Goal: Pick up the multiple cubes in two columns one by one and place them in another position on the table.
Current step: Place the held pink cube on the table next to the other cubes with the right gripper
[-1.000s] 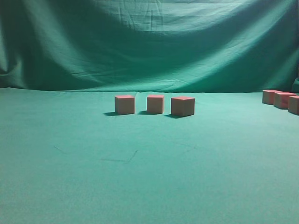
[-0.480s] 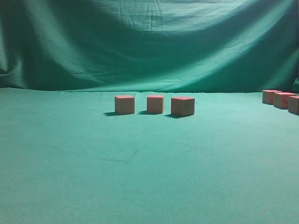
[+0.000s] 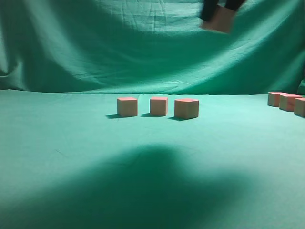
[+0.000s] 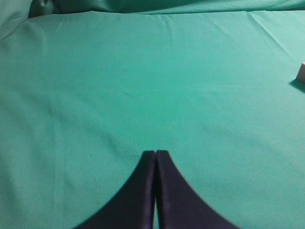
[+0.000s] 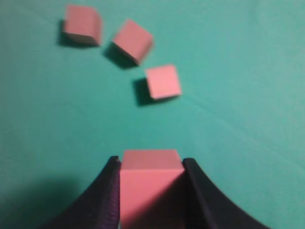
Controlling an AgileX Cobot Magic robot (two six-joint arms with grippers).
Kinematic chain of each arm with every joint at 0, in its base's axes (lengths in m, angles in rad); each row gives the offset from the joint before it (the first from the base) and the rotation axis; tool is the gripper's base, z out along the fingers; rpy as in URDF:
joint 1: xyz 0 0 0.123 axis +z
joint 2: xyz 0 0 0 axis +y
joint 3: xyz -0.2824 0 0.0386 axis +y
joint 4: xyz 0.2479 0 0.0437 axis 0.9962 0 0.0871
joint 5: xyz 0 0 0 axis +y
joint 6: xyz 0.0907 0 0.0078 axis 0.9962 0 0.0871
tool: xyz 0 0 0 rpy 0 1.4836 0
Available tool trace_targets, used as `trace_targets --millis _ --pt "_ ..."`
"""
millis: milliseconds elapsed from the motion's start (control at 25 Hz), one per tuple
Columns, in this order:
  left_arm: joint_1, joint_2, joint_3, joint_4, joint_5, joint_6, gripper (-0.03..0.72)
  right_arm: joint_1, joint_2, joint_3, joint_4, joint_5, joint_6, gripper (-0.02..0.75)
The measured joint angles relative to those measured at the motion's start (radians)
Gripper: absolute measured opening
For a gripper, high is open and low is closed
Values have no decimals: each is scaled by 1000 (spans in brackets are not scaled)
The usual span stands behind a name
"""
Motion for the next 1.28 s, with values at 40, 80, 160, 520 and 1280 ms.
trace_targets --millis 40,80,160,520,1280 --pt "0 0 0 0 0 0 0 40 0 -20 0 -6 6 254" --pt "0 0 0 0 0 0 0 85 2 -41 0 -15 12 254" --pt "0 0 0 0 0 0 0 159 19 -85 2 -22 31 254" --pt "0 0 0 0 0 0 0 264 228 -272 9 17 185 254" --pt "0 0 0 0 0 0 0 276 626 -676 -86 249 453 254"
